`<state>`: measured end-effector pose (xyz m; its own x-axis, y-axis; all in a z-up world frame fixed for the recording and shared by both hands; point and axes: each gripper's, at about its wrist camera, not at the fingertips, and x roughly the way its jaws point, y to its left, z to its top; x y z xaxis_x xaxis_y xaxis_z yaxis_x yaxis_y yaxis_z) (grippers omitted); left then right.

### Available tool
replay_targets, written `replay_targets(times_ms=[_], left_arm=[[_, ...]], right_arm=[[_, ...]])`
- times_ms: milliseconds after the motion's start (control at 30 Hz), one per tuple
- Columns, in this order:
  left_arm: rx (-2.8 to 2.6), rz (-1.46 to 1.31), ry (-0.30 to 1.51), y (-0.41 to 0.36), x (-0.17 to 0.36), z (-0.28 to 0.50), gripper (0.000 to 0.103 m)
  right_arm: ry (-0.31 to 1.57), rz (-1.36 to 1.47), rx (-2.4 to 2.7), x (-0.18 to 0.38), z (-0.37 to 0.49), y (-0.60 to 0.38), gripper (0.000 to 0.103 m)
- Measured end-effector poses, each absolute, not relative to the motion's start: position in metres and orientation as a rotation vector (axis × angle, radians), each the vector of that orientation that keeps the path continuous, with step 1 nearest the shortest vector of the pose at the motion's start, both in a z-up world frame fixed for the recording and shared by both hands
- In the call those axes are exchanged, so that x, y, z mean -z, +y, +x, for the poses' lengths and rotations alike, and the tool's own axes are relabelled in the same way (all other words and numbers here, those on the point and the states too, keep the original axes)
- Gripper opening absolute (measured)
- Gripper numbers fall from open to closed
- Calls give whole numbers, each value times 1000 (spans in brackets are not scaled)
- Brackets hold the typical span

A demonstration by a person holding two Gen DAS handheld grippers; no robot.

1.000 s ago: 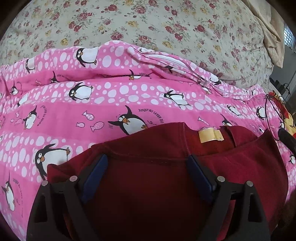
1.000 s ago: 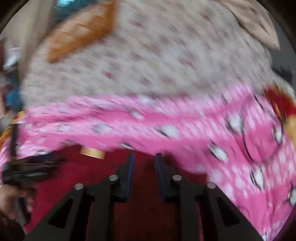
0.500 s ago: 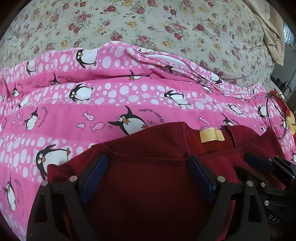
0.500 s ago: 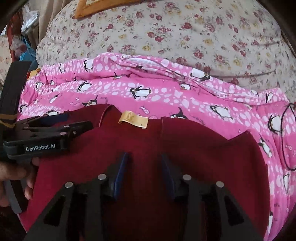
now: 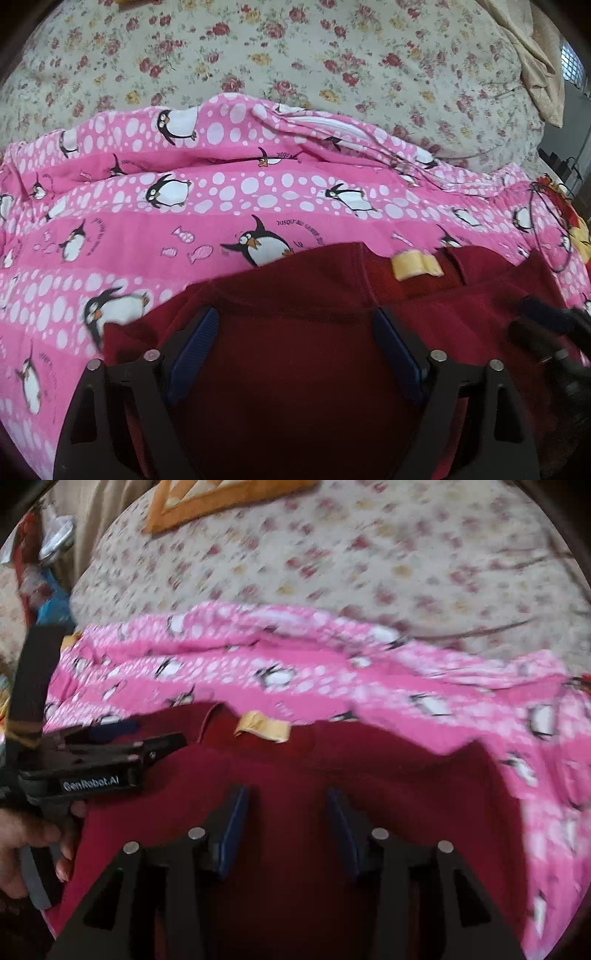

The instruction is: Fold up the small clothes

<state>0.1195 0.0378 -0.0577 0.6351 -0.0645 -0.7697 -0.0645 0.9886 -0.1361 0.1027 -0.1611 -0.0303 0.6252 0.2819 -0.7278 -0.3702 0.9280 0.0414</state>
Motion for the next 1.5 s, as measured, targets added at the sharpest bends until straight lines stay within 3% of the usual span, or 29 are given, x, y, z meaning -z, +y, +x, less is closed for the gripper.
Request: replay_targets(times_ms=[33, 133, 167, 367, 567, 800, 1067, 1400, 1500], left_arm=[[3, -158, 879, 37, 52, 110, 70], [12, -211, 851, 33, 34, 70, 70], [31, -213, 845, 28, 32, 61, 70], [46, -141, 920, 17, 48, 56, 72], [72, -260, 829, 42, 17, -19, 67], [-1, -530, 827, 60, 45, -101, 67], [-51, -639, 829, 54, 69, -97, 68], [57, -996, 714, 92, 85, -88, 67], [95, -1020, 700, 96, 82, -78, 46]], right_arm=[[795, -110, -360, 21, 92, -168, 48], [809, -105, -271, 12, 68, -192, 71], [829, -104, -258, 15, 65, -201, 72], [881, -196, -301, 31, 62, -202, 72], [711, -126, -362, -1, 39, -227, 72], [859, -79, -339, 27, 53, -232, 72], [839, -187, -322, 37, 46, -216, 72], [831, -205, -316, 37, 45, -214, 73], [829, -207, -317, 37, 46, -215, 73]])
